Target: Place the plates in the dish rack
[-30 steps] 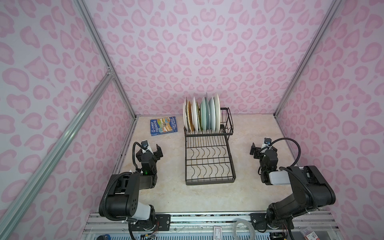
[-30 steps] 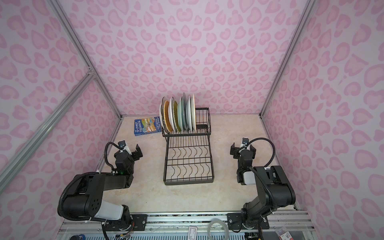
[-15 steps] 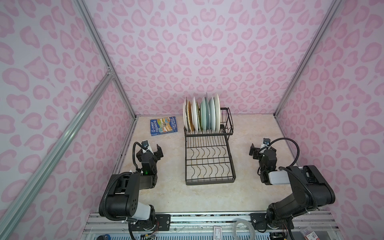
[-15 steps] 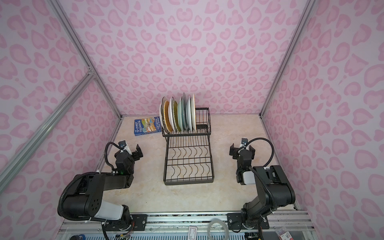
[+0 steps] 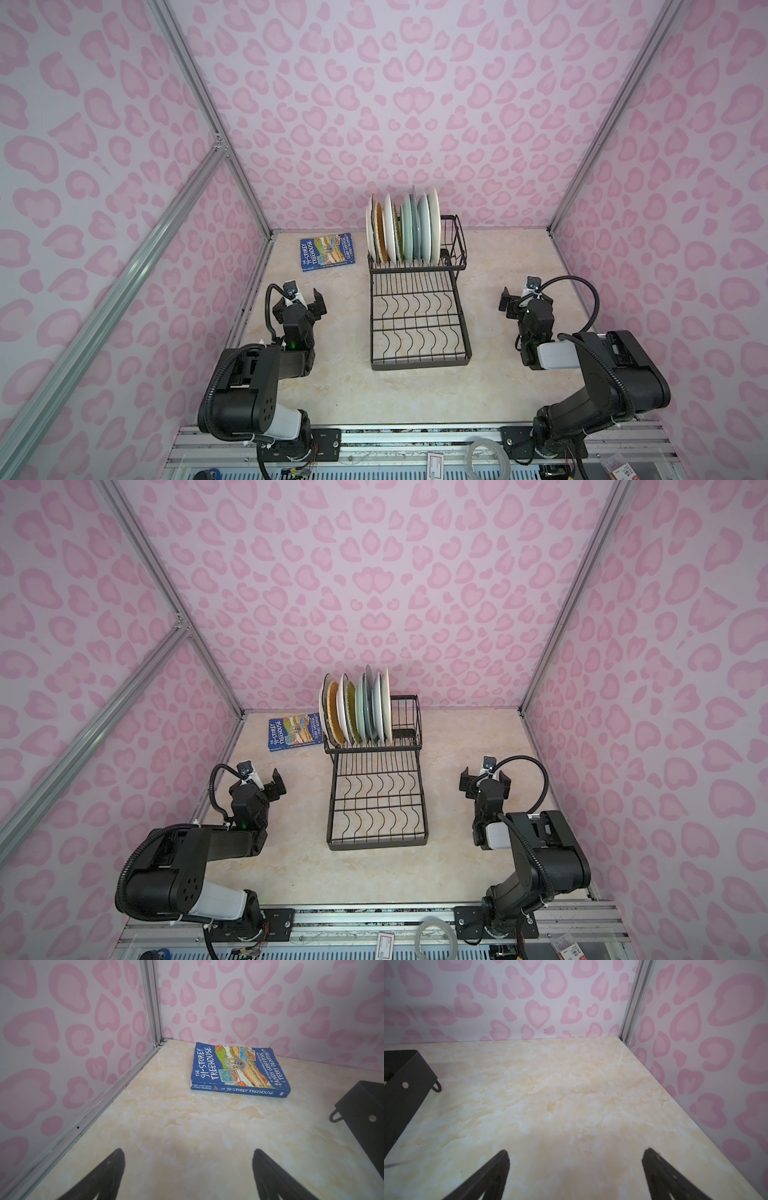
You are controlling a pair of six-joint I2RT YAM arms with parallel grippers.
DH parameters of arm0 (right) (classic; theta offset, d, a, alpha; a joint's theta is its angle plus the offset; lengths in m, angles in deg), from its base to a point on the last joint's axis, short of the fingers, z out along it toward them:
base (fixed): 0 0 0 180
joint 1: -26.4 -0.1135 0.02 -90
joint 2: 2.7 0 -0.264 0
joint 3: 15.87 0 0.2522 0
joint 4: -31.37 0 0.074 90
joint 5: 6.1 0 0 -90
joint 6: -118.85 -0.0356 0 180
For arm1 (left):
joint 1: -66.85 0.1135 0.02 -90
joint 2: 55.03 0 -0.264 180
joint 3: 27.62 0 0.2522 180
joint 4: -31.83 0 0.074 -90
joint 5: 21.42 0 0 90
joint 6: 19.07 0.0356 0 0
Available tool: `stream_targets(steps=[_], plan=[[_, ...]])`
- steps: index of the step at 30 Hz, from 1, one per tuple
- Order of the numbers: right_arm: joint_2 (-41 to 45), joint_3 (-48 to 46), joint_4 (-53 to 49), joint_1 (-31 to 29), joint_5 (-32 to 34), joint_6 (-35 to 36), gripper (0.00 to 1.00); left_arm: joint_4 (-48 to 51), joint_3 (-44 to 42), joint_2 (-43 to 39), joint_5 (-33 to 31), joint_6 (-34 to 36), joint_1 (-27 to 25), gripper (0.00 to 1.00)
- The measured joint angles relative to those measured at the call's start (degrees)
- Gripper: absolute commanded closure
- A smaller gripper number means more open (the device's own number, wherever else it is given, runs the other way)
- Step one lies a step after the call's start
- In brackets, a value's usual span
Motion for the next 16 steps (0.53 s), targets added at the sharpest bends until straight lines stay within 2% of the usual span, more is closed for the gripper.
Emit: stream_targets(steps=[16], plan=[[0.0, 0.0, 0.0, 0.07, -0.02, 0.0, 0.0, 0.28, 0.48, 0.2, 0.0, 0.0, -0.02, 0.03]])
